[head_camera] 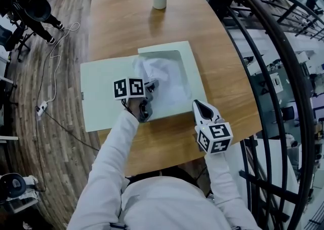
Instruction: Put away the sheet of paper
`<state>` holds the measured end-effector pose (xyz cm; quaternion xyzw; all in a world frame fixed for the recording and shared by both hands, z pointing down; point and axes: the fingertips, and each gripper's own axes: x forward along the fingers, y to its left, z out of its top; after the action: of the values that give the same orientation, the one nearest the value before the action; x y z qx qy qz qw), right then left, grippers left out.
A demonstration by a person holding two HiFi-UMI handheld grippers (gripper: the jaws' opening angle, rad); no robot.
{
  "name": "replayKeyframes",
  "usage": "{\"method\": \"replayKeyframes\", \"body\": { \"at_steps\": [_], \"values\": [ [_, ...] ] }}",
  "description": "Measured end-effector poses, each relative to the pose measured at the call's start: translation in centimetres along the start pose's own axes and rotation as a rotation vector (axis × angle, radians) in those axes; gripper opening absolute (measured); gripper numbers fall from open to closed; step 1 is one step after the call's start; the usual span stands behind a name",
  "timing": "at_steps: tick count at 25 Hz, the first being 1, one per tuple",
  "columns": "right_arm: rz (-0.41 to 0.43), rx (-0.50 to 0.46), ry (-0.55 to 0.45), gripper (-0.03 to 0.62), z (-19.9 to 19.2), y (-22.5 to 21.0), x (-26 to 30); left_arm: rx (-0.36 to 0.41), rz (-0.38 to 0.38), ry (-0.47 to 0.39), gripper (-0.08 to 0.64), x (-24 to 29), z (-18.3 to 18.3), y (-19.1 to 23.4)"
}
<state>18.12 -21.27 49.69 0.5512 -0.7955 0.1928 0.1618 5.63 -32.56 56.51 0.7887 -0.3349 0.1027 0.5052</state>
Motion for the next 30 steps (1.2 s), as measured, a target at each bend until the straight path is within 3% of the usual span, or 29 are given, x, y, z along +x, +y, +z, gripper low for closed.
{"method": "replayKeyframes", "body": {
  "at_steps": [8,14,19,28,30],
  "values": [
    [-0.002,-0.003,-0.007,0.028,0.3,0.1,-0.1,0.084,0.047,0.01,0.03,-0.1,0.2,-0.2],
    [0.001,-0.008,-0.014,0.028,0.5,0.4,-0.3,0.165,0.099,0.019,0.121,-1.0,0.5,-0.6],
    [0.003,-0.015,-0.023,0.028,0.9,0.6,-0.3,0.28,0.201,0.04,0.174,-1.8,0.6,-0.2],
    [0.014,-0.026,-0.035,0.028,1.5,1.6,-0.3,0.405,0.304,-0.026,0.183,-5.2,1.5,0.0],
    [0.018,-0.029,-0.038,0.028,1.6,1.9,-0.3,0.456,0.309,-0.053,0.156,-6.0,1.7,-0.4]
  ]
}}
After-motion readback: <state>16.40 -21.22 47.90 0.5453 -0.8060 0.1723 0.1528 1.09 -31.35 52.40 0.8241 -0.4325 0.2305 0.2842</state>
